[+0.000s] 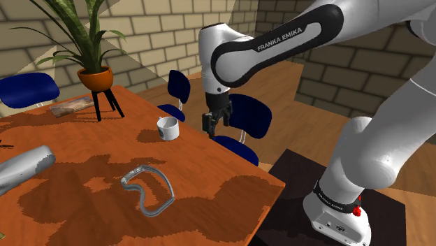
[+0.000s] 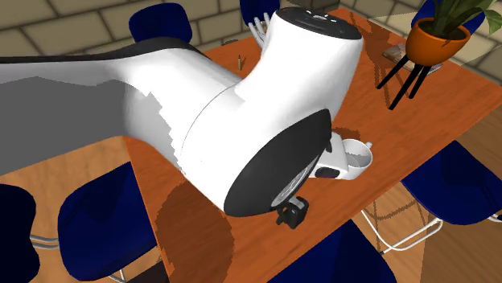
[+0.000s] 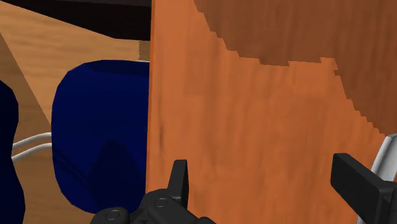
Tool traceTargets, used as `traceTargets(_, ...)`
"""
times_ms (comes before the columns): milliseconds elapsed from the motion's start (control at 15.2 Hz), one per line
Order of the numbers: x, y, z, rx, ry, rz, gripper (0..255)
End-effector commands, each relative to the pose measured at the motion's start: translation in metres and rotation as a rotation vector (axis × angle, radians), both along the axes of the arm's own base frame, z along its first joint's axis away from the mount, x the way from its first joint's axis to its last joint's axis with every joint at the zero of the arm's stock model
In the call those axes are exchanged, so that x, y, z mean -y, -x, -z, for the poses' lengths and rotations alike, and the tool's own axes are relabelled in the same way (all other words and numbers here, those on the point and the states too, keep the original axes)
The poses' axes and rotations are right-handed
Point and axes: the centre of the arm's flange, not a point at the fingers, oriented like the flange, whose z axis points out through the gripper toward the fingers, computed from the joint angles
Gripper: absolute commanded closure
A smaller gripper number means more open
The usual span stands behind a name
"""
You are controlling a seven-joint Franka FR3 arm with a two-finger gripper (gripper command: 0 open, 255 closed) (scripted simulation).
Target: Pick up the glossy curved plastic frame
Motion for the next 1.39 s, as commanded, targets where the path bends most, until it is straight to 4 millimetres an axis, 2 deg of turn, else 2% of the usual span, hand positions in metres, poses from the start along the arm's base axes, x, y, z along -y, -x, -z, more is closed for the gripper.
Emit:
traceTargets(0,-0.021,-0.013,0.01,0.005,-0.008,-0.019,0)
traceTargets(660,-0.124,-0.065,0.063,0.022,-0.039,-0.114,0)
traceTargets(1320,-0.234,-0.109,0.112,0.04,-0.071,-0.208,0)
